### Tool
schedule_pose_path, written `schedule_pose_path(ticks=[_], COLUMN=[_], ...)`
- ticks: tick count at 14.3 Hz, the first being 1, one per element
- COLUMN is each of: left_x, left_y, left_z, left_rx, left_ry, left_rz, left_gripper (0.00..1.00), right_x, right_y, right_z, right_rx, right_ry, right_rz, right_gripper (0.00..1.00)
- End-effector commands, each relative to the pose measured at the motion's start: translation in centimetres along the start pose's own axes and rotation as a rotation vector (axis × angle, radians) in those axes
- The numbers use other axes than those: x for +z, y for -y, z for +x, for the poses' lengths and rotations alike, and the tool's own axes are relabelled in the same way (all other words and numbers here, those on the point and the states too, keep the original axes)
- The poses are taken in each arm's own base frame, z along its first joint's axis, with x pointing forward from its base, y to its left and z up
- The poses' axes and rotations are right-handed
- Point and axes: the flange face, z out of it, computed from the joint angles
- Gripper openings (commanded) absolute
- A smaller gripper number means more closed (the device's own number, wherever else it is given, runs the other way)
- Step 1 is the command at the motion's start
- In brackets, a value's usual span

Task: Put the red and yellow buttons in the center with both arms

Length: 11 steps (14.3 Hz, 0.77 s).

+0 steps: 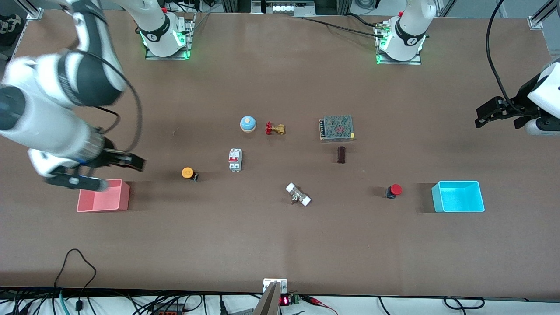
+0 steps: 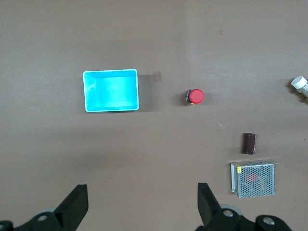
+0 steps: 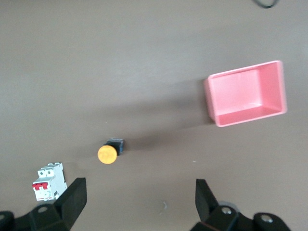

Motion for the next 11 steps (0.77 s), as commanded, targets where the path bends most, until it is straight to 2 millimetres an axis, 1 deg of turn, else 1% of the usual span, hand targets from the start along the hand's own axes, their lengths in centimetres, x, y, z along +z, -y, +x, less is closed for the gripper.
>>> schedule_pose_path(ticks=[1, 3, 4, 5, 6, 7, 8, 10, 11], left_x=[-0.3, -0.3, -0.3, -0.3, -0.3, -0.3, -0.4, -0.5, -0.9], left_y=[0.2, 0.2, 0.2, 0.2, 0.2, 0.2, 0.2, 0.2, 0.3], left_z=[-0.8, -0.8, -0.8, -0.8, -0.8, -0.8, -0.8, -0.7, -0.5], left_rx=[0.017, 0.019, 0.019, 0.019, 0.019, 0.019, 0.019, 0.017, 0.015], left_ry=[-0.01, -0.01, -0.01, -0.01, -0.01, -0.01, -0.012, -0.024, -0.053], left_rz=[-0.015, -0.014, -0.014, -0.014, -0.014, -0.014, -0.014, -0.014, -0.013], left_gripper=[1.0, 1.0, 1.0, 1.0, 1.0, 1.0, 1.0, 1.0, 1.0], right_x=[-3.1, -4.9, -5.7, -6.0, -7.1, -7.8, -8.4, -9.4, -9.3], right_y=[-2.6, -8.6, -10.9, -13.3, -15.3, -15.8, -16.3, -16.2, -16.1], right_z=[-0.3, -0.1, -0.3, -0.2, -0.6, -1.3, -2.2, -3.7, -4.2], right_rx=[0.027, 0.063, 0.024, -0.008, -0.06, -0.11, -0.124, -0.125, -0.128], right_ry=[-0.01, 0.005, 0.007, 0.009, 0.003, 0.015, 0.048, 0.073, 0.076], right_rz=[0.008, 0.025, 0.04, 0.048, 0.053, 0.049, 0.044, 0.044, 0.044], right_gripper=[1.0, 1.0, 1.0, 1.0, 1.0, 1.0, 1.0, 1.0, 1.0])
